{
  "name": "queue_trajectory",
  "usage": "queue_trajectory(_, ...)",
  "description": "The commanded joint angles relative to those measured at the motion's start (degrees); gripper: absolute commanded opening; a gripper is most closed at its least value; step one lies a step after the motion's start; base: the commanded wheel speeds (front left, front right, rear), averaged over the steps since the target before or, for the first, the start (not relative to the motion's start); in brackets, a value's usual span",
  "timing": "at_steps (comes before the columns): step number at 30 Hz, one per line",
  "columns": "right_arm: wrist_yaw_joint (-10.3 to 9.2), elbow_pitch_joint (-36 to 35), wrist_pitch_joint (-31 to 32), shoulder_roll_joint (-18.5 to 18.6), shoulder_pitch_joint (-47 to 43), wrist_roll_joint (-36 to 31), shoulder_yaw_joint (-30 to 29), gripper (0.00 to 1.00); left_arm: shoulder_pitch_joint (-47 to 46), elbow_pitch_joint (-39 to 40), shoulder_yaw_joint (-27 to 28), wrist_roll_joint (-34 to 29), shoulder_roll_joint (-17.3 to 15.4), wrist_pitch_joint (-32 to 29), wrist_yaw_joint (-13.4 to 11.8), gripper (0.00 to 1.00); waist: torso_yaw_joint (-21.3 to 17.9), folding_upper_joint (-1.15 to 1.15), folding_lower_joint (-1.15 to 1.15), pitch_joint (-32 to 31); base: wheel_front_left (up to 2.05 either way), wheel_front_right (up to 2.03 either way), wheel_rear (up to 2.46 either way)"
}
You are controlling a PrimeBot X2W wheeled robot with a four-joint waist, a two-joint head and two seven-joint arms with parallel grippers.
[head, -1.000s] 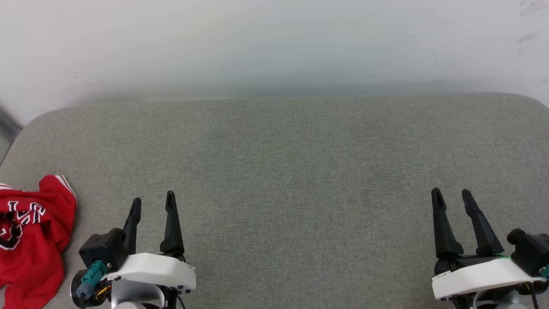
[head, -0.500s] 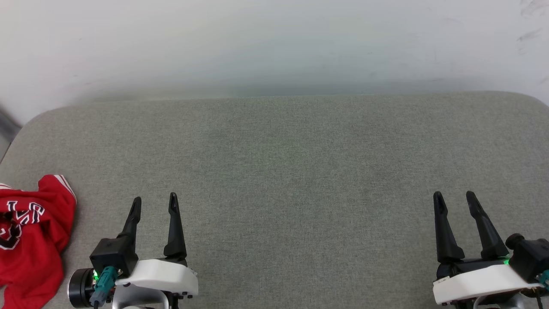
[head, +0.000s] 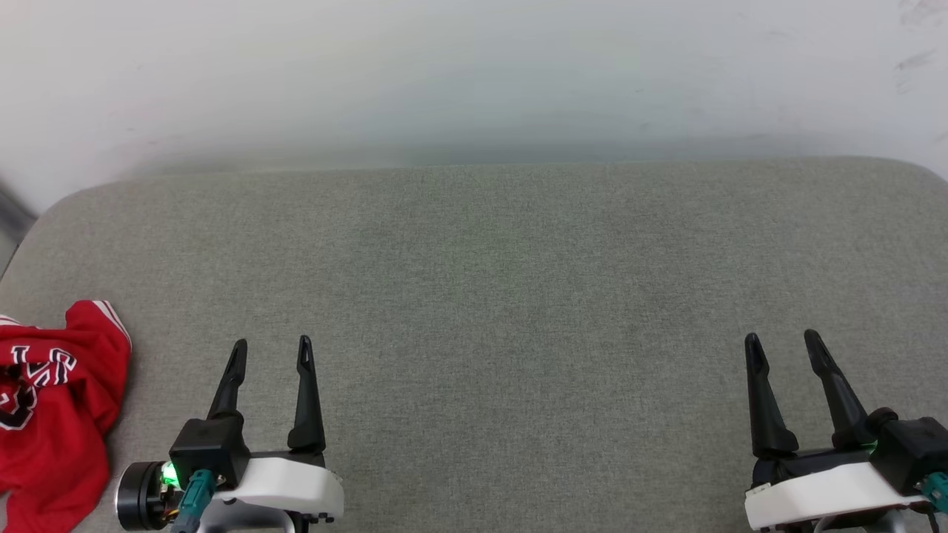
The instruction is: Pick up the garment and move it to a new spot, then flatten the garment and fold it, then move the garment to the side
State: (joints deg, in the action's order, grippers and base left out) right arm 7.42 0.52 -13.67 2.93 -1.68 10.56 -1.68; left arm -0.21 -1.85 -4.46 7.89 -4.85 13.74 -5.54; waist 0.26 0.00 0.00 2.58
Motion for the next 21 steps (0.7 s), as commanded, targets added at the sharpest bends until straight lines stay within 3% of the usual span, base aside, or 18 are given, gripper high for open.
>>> queue_trajectory(1,0.12,-0.4,-0.5,-0.1,-0.4,-1.0,0.0,1.0,0.5,0.4,0.2,-1.2,0.1,0.4,0.3,1.0,0.0,0.0,0.0,0.1,0.0,0.0,0.0)
queue_trajectory(13,0.12,-0.5,-1.7,-0.1,-0.8,-3.1,0.2,1.0,0.8,0.4,1.4,-5.8,1.1,1.6,1.8,1.0,0.0,0.0,0.0,0.8,0.0,0.0,0.0)
queue_trajectory(21,0.06,0.3,-1.5,-0.1,-0.6,0.0,-0.1,1.0,0.7,-0.1,2.5,-5.1,1.6,1.5,3.0,1.0,0.0,0.0,0.0,0.9,0.0,0.0,0.0)
